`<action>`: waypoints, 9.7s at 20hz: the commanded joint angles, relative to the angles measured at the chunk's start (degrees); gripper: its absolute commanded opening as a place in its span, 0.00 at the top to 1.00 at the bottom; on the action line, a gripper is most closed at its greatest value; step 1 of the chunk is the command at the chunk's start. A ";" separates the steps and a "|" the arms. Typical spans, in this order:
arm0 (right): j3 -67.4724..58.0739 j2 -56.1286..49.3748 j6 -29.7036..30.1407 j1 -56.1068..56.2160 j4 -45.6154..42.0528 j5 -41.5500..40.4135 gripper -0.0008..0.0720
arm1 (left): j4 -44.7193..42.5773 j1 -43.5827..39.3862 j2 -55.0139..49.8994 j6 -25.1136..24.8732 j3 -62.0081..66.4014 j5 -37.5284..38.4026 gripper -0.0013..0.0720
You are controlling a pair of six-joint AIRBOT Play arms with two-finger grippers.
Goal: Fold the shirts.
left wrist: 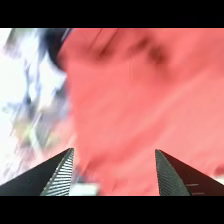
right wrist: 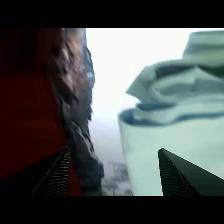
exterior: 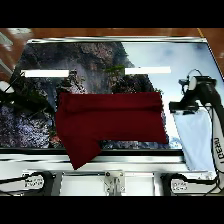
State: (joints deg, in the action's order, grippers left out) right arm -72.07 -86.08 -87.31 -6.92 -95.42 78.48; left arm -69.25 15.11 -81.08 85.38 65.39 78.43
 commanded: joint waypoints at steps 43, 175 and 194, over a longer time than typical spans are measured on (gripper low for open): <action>27.58 7.23 5.84 -14.64 27.45 -7.15 0.07 | 23.02 -1.20 11.87 -15.96 -41.35 -13.84 0.93; -3.04 -12.83 2.01 49.09 69.07 -67.38 0.86 | 35.67 -7.58 24.44 -10.19 21.38 -16.65 0.94; 6.71 1.97 -3.10 9.27 29.18 -9.68 0.04 | 27.96 -8.48 25.57 -10.34 19.50 -14.27 0.93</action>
State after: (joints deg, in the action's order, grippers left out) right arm -70.59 -84.82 -89.30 8.62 -66.65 64.93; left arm -39.92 6.63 -55.51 75.00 84.97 64.07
